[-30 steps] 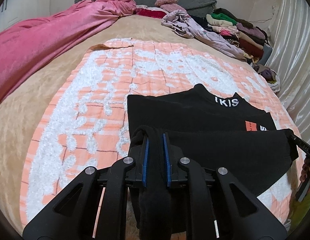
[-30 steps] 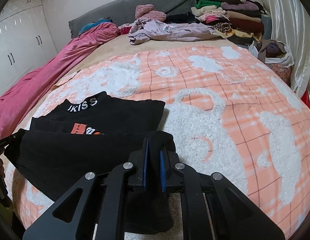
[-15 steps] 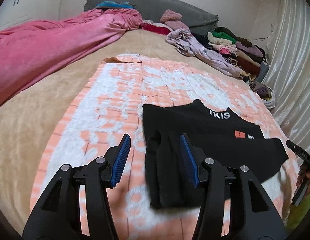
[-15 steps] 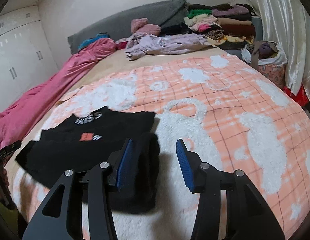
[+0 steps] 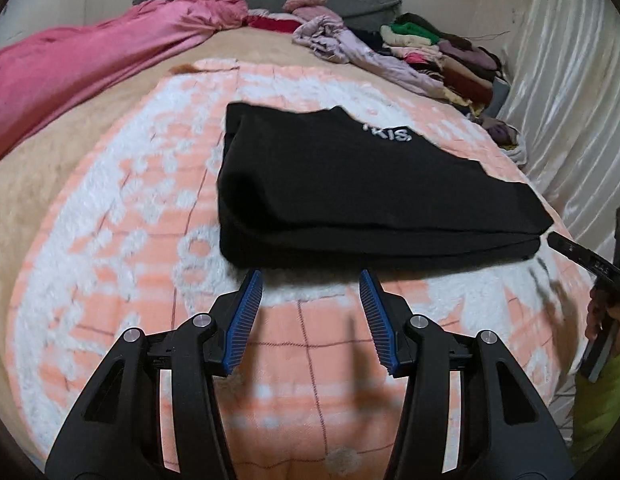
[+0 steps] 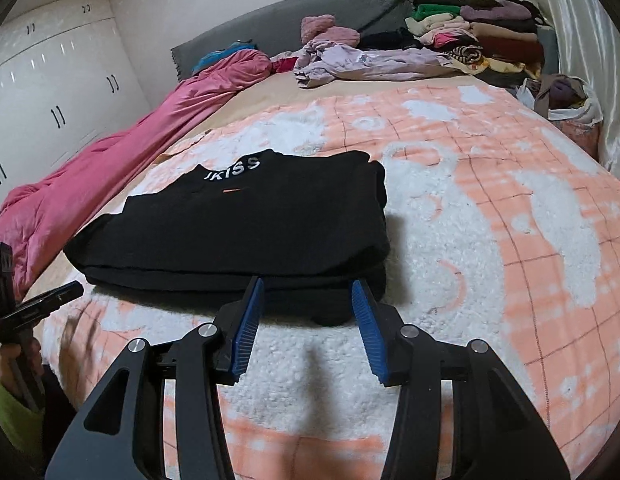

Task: Fold small clothes

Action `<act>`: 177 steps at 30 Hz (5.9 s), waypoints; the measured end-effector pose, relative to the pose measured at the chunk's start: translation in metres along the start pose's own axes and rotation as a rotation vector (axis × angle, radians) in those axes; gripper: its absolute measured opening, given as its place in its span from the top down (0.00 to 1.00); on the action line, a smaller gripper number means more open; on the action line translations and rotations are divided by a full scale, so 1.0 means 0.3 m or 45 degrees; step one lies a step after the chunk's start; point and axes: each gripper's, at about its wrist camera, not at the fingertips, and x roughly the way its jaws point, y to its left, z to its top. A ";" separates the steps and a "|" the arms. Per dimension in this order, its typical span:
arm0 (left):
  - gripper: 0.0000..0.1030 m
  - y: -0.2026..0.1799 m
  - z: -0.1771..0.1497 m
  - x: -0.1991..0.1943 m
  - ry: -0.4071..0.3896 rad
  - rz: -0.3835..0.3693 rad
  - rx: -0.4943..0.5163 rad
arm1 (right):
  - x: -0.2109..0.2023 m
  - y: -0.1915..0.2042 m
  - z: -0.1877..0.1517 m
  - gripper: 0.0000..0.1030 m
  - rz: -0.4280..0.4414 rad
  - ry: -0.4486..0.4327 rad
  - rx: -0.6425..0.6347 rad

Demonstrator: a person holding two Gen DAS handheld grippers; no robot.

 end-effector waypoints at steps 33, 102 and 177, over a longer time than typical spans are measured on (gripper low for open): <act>0.97 0.129 0.482 0.150 -0.022 -0.094 -0.314 | 0.238 -0.123 0.472 0.96 0.097 0.035 0.132; 0.94 0.170 0.130 0.056 -0.118 -0.069 -0.298 | 0.179 -0.149 0.126 0.93 0.070 0.046 0.227; 0.27 0.245 0.272 -0.006 -0.061 0.150 -0.263 | 0.208 0.613 0.011 0.28 0.203 0.036 -0.535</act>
